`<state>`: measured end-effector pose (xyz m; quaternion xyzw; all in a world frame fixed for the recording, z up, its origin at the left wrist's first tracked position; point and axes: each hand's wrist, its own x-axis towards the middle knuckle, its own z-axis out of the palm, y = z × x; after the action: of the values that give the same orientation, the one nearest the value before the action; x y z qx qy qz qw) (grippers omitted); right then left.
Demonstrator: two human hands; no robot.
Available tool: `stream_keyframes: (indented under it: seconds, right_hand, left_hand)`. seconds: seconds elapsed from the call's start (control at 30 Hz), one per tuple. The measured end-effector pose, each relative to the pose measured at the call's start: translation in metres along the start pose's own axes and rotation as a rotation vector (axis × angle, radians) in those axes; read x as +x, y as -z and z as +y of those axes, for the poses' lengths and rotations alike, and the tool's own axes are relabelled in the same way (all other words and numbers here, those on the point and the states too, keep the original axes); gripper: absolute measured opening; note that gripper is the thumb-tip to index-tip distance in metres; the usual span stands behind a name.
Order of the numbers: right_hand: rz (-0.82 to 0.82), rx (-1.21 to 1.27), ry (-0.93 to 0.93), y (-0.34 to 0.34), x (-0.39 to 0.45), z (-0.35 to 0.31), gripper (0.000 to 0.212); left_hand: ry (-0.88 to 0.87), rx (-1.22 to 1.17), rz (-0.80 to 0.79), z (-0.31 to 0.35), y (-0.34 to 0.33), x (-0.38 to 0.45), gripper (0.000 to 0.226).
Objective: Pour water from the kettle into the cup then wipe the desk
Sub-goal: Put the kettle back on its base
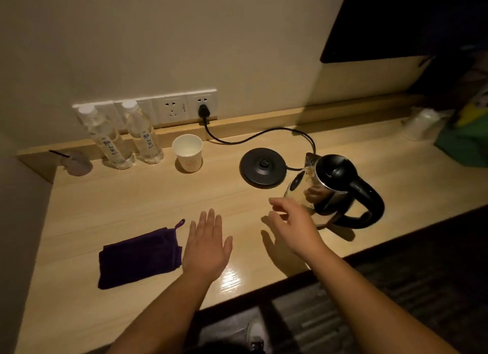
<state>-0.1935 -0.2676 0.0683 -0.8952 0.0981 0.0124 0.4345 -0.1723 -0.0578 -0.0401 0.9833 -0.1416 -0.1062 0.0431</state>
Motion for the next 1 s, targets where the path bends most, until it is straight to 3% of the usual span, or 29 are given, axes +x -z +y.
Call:
stream_keyframes:
  seconds: [0.13,0.23,0.37,0.47,0.53,0.63,0.73,1.0]
  right_hand:
    - [0.097,0.026,0.066,0.037,-0.033,0.001,0.026]
    - [0.29,0.041,0.125,0.078,-0.048,0.002,0.022]
    - [0.513,0.024,0.057,0.131,-0.051,0.024,0.038]
    - [0.369,0.04,-0.141,0.152,-0.035,0.047,0.07]
    - [0.22,0.098,-0.2,0.154,-0.025,0.063,0.081]
    - [0.083,0.16,-0.219,0.149,-0.014,0.081,0.057]
    - [0.104,0.212,-0.201,0.144,-0.01,0.088,0.031]
    - [0.225,0.41,-0.182,0.132,-0.006,0.086,0.03]
  left_hand:
    - [-0.014,0.002,0.009,0.002,0.003,-0.001,0.069]
    - [-0.011,0.007,0.022,0.003,0.008,-0.003,0.068]
    - [-0.008,-0.004,0.039,0.008,0.012,-0.005,0.066]
    - [-0.011,-0.006,0.046,0.009,0.013,-0.005,0.065]
    - [-0.006,-0.018,0.054,0.008,0.013,-0.004,0.064]
    - [0.001,-0.009,0.048,0.007,0.012,-0.003,0.064]
    - [0.005,-0.012,0.059,0.005,0.01,-0.003,0.065]
    - [0.004,-0.022,0.074,0.004,0.007,-0.001,0.066]
